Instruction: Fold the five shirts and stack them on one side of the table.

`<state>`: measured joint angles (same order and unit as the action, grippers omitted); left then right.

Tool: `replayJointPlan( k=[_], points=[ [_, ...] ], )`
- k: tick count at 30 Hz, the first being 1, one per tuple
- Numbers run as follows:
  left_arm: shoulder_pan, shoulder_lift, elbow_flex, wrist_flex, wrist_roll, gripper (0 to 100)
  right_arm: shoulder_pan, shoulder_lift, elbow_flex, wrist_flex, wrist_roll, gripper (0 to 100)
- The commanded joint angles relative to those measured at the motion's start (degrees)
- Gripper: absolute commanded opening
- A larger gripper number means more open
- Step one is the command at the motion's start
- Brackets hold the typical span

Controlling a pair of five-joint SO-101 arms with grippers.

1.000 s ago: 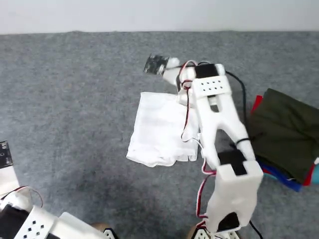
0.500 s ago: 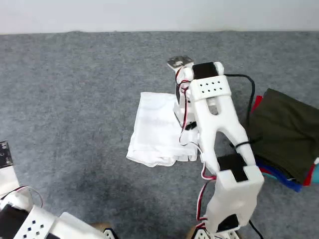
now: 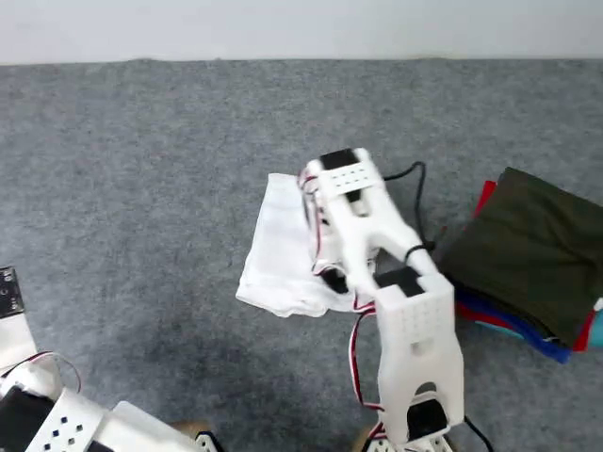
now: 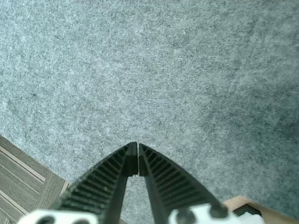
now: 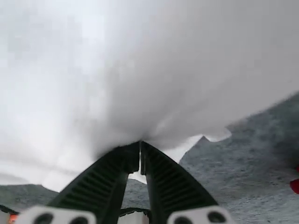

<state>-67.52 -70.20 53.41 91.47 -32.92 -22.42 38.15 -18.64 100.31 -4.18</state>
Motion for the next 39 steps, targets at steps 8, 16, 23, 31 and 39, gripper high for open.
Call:
replayJointPlan(
  k=[8, 16, 23, 31, 39],
  points=[
    [0.09, -0.35, -0.57, -1.23, 0.44, 2, -4.44, -8.04, 2.2, 2.59, -0.35, 0.9],
    [0.09, -0.35, -0.57, -1.23, 0.44, 2, -4.62, -22.81, 5.36, 2.33, -0.79, 0.9],
    [0.09, -0.35, -0.57, -1.32, 0.44, 2, -4.26, -30.64, 5.27, 1.45, -1.32, 1.3],
    [0.09, -0.35, -0.57, -2.02, 0.44, 2, -2.33, -29.76, 6.51, -10.95, -19.08, 33.6],
    [0.09, -0.35, -0.57, -2.02, 0.44, 2, -2.33, -16.75, 6.86, -24.13, -26.73, 42.3]
  ],
)
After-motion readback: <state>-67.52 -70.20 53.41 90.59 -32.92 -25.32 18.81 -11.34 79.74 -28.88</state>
